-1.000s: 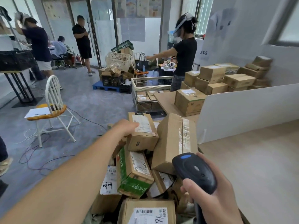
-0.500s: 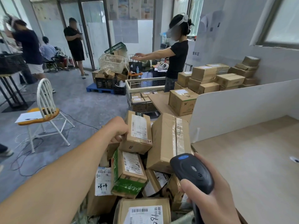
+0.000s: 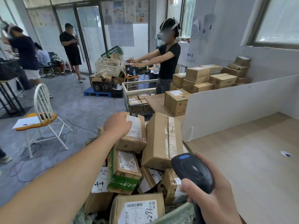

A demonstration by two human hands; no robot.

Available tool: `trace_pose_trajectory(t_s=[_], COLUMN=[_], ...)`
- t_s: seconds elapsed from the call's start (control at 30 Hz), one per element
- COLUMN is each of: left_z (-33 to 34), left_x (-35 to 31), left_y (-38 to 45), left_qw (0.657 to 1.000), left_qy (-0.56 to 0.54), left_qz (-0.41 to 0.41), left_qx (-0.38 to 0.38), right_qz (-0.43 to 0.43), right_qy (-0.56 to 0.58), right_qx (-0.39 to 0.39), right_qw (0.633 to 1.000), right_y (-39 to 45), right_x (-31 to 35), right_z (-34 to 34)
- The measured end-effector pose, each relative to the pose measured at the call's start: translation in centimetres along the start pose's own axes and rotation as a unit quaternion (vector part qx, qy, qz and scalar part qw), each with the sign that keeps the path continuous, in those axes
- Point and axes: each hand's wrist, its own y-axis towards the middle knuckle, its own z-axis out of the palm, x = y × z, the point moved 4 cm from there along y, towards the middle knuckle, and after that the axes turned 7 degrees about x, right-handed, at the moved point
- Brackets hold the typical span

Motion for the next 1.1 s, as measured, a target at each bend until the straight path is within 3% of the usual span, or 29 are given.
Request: trace_pose_trajectory(t_s=[0.3,0.63,0.87,1.1], left_z=[2.6,9.1,15.1,18.5], left_x=[-14.4,-35.4,-49.3,-60.7], left_y=[-10.0,-29.2,-44.1,-56.5], left_qw=[0.961,0.899,0.848,0.775], left_qy=[0.012,0.077,0.051,0.046], left_qz=[0.268,0.429,0.528,0.630], left_qx=[-0.067,-0.052,-0.010,0.010], right_qz=[-0.024,-0.041,-0.024,-0.029], right_qy=[0.006,-0.023,-0.037,-0.060], right_qx=[-0.072,-0.211,-0.358,-0.475], right_qw=[0.997,0.976,0.933,0.877], right_y=[-5.8,-22.1,-35.5,-46.0], right_x=[1.8,5.4,7.5,8.8], right_z=[-8.5,-26.4,-39.5,-48.2])
